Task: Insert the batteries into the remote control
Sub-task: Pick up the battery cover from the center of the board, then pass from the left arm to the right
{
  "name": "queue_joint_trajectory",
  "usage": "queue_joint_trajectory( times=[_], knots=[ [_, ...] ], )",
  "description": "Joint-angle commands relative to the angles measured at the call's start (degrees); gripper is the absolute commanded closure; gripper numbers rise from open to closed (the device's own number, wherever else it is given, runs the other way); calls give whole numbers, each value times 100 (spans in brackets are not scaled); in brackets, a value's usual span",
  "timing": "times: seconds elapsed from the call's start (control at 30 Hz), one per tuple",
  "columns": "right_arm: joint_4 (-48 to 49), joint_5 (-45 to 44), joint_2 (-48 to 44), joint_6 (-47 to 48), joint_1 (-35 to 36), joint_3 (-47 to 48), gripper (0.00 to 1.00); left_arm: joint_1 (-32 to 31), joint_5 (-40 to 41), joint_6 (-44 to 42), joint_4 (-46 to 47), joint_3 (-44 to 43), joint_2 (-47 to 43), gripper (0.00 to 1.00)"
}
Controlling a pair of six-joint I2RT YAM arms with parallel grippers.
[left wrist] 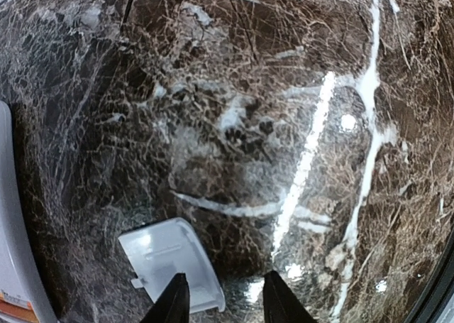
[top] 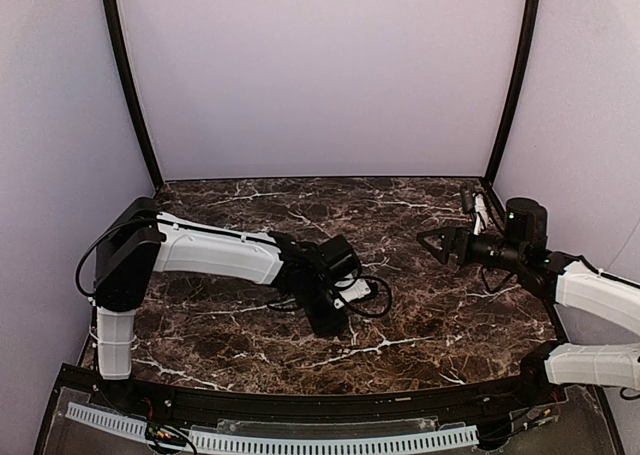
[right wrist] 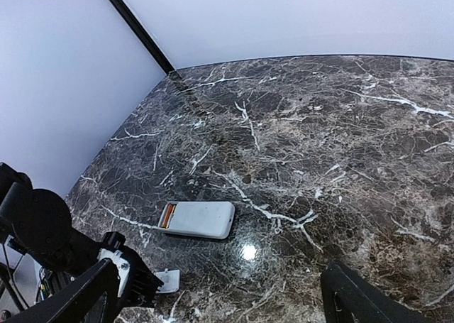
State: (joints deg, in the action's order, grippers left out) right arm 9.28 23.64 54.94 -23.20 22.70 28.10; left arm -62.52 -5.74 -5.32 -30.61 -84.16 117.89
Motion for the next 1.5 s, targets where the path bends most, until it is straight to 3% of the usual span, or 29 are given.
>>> queue_joint_trajectory(
  times=[0.0,0.2,0.37,0.6,0.67,0.83,1.03,1.2,1.4,1.47],
  knots=[
    [10,238,-70,183,-35,-63,1,-16,92,51,-80,-184,138,67],
    [39,370,-28,260,-30,-41,2,-18,348,39,-215,-285,343,76],
    [61,523,149,373,-30,12,2,-17,161,67,-445,-400,461,98],
    [72,874,688,740,-30,288,3,120,-360,-4,-627,-731,120,100],
    [194,1135,791,859,-36,378,4,249,-889,-137,-509,-681,-222,100],
    [678,2480,853,1182,-18,634,11,718,-3390,-601,120,-151,-1414,100],
    [1865,3635,531,1040,114,529,21,962,-4973,-998,547,194,-2484,100],
    [1548,3741,440,1682,903,1027,27,973,-6262,-1064,1075,352,-2950,100],
    [1513,4175,857,1937,1665,1684,30,970,-7200,901,3761,1068,-3349,100],
    [1514,4260,979,1978,1851,1830,34,963,-7295,1298,4280,1192,-3386,100]
  ],
)
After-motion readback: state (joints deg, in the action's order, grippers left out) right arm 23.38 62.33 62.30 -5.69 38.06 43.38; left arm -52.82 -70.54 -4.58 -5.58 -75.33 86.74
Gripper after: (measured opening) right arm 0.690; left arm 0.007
